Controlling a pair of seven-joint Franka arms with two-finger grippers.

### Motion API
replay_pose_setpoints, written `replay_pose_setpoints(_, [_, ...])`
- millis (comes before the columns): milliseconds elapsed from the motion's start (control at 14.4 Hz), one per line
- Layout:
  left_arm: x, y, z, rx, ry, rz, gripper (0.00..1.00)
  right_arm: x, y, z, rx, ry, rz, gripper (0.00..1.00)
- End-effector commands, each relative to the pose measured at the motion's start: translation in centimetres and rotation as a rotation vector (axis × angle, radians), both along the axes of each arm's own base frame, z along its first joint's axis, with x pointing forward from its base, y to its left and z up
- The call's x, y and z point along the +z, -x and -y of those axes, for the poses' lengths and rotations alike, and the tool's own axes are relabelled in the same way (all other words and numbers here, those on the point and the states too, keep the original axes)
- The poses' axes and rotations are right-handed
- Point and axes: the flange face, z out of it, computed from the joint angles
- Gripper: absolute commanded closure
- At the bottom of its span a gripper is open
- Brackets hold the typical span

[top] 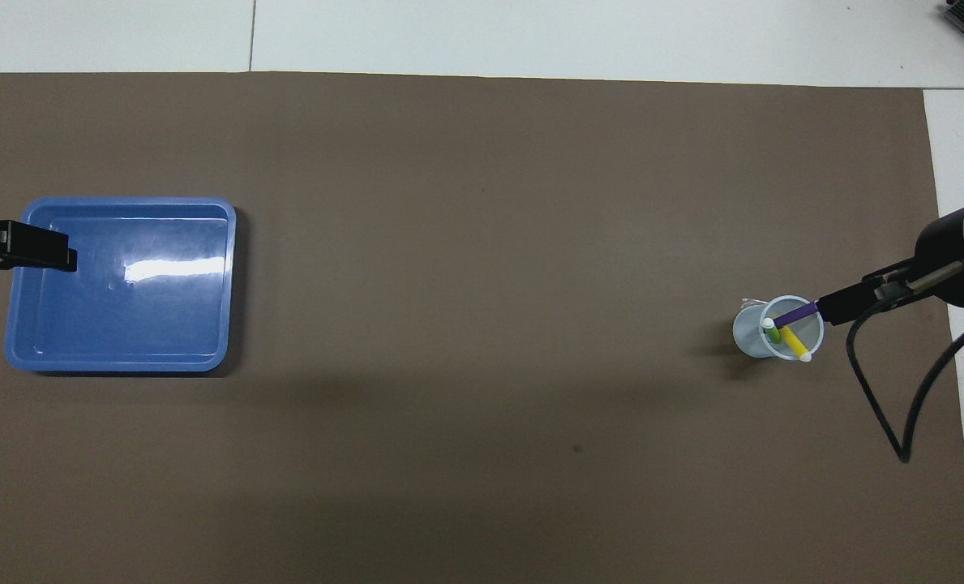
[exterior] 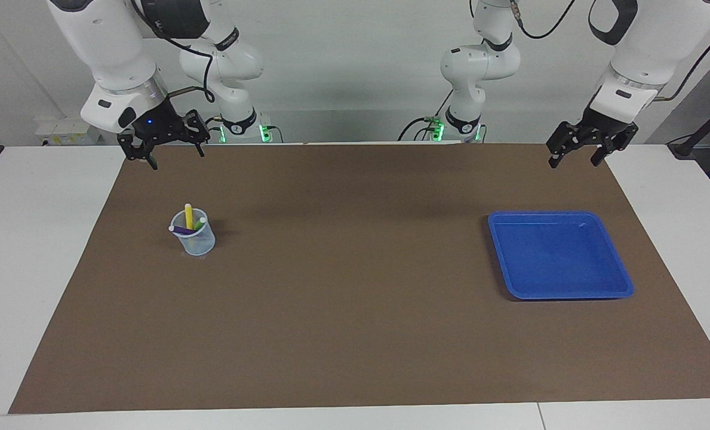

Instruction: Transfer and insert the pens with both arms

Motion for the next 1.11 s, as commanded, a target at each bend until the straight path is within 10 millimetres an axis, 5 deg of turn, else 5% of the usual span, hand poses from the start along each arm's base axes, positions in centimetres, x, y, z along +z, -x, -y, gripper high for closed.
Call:
replay_pose_setpoints(0, [0.0,-0.1,0.0,-0.013,-0.016,0.011,0.0,0.4,-0.3,0.4,-0.028,-0.02,0.021,0.0])
replay_pose_setpoints(485, [0.2,-0.1,0.0,-0.013,-0.015,0.017,0.0,0.4,-0.4,4.3,-0.101,-0.026,0.02,0.0])
replay_pose_setpoints(1039, [0.1,-0.1,0.0,-0.013,-0.015,0.015,0.0,0.3,-0.2,4.2,-0.098,-0.024,0.017,0.0])
